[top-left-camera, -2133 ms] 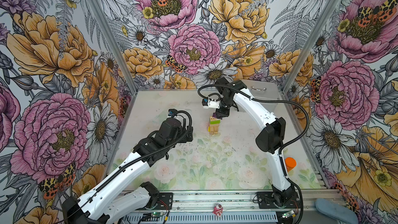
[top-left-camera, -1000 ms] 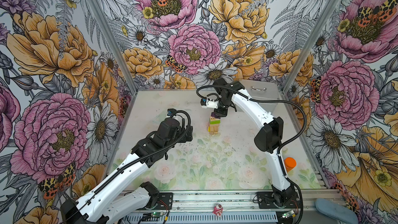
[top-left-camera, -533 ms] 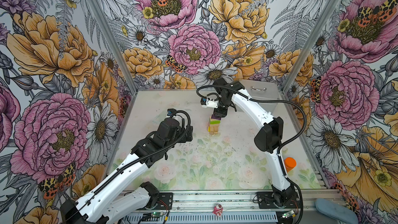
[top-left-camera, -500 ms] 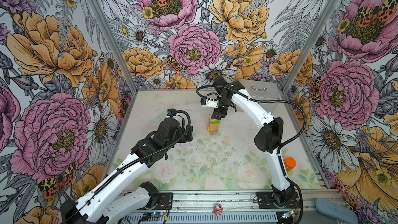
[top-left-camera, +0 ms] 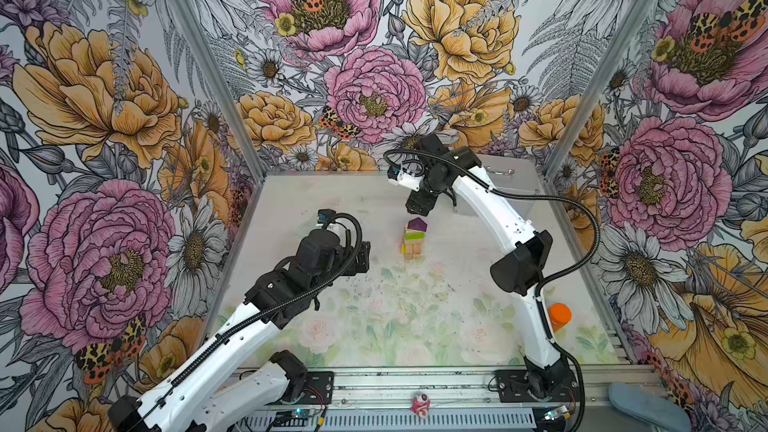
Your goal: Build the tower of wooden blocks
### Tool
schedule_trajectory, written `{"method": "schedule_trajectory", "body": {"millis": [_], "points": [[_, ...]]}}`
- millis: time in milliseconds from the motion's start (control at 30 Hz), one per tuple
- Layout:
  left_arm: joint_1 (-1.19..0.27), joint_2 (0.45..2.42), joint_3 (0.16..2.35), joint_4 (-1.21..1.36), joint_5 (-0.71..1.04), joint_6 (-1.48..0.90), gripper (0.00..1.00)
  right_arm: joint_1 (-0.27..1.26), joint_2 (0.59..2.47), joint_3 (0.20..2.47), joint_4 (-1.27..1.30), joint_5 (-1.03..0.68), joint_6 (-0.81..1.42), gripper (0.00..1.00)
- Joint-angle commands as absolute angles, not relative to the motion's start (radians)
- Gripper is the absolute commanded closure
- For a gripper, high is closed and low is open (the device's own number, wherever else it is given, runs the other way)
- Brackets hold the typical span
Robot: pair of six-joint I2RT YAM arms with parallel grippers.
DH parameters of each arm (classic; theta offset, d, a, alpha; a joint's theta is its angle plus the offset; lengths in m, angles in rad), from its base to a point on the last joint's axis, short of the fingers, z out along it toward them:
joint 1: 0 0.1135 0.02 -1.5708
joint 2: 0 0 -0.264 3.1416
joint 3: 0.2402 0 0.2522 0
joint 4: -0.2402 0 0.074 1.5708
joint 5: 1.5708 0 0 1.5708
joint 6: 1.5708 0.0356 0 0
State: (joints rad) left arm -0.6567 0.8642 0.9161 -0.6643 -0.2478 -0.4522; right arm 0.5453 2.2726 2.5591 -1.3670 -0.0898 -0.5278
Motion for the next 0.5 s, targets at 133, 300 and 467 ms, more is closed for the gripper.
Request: {"method": "schedule_trajectory", "body": {"millis": [133, 300, 467], "points": [[-0.65, 0.748, 0.911, -0.65, -0.184, -0.428, 0.01, 0.577, 2.209, 2.574, -1.333, 0.003, 0.098, 0.27], [-0.65, 0.658, 0.873, -0.657, -0.129, -0.437, 0.01, 0.585, 2.098, 2.287, -1.247, -0.013, 0.368, 0.51], [-0.649, 0.583, 0.846, -0.692, -0.123, -0.449, 0.01, 0.584, 1.866, 1.903, -1.057, -0.001, 0.464, 0.56]]}}
